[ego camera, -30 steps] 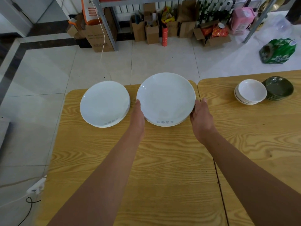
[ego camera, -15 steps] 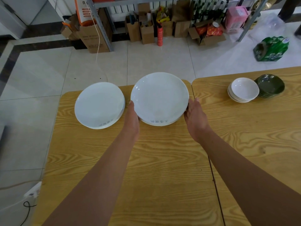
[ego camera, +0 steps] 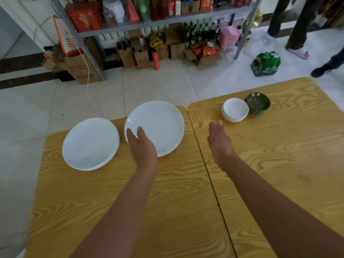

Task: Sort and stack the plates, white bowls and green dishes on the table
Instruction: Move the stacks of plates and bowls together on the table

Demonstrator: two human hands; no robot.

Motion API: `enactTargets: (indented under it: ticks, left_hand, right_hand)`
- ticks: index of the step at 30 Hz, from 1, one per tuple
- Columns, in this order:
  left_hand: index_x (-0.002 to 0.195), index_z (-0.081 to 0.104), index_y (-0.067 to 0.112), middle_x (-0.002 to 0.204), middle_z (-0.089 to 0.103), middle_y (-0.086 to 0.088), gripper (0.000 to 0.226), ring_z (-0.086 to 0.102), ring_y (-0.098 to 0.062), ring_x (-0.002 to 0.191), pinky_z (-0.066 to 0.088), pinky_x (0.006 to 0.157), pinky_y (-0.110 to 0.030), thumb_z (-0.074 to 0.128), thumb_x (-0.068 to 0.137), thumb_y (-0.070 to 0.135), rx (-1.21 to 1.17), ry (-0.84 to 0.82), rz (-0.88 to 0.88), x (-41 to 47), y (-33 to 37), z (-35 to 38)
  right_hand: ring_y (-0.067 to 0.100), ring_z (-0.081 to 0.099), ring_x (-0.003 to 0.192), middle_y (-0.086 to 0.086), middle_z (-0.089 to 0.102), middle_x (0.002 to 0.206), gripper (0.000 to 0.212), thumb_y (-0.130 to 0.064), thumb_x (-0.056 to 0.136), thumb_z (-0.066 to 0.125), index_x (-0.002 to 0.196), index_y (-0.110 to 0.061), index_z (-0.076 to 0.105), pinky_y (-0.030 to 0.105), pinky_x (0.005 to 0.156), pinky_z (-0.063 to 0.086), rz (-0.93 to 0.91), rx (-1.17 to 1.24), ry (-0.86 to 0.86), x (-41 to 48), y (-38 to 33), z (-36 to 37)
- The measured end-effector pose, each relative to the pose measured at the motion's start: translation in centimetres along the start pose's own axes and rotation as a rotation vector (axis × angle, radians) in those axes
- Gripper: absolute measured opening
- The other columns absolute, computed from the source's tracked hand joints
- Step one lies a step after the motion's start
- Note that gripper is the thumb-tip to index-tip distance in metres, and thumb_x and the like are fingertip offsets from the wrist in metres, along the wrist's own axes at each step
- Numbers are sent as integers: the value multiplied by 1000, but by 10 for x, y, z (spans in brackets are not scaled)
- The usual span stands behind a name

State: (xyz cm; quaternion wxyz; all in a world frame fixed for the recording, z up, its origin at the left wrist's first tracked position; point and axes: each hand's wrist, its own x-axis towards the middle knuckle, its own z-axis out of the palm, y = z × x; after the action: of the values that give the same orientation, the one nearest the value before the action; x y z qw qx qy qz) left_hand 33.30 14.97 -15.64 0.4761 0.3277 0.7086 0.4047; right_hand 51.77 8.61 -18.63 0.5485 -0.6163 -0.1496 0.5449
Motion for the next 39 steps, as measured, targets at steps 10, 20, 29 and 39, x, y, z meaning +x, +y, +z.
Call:
enactTargets:
  ticks: [10,20,29,39]
  left_hand:
    - [143,45,10,150,44,-10,53,43,-27,136,31,111,-38,32,102,41,188,-424,-47,-58,15,177]
    - [132,53,12,127,58,-4,51,50,-22,117,37,95,-33,32,103,48,130,-506,-241,-46,0,262]
    - [136,49,11,120,54,-4,48,48,-20,105,35,85,-30,34,104,43,47,-477,-252,-51,-10,267]
    - [133,53,17,128,59,-6,47,54,-22,115,43,96,-36,35,100,45,-30,-402,-254,-26,-16,221]
  right_hand:
    - [22,34,144,6,34,158,73,-59,98,37,152,-10,31,40,120,26,109,11,277,40,-60,-137]
    - [23,40,139,9,42,152,71,-60,94,45,147,-14,39,36,112,32,203,40,213,96,-64,-140]
    - [13,46,127,-3,51,141,57,-54,100,35,145,-18,44,26,101,35,140,18,90,94,-58,-135]
    - [10,38,136,-2,42,152,61,-52,102,31,150,-14,37,26,107,30,169,-50,-79,93,-39,-93]
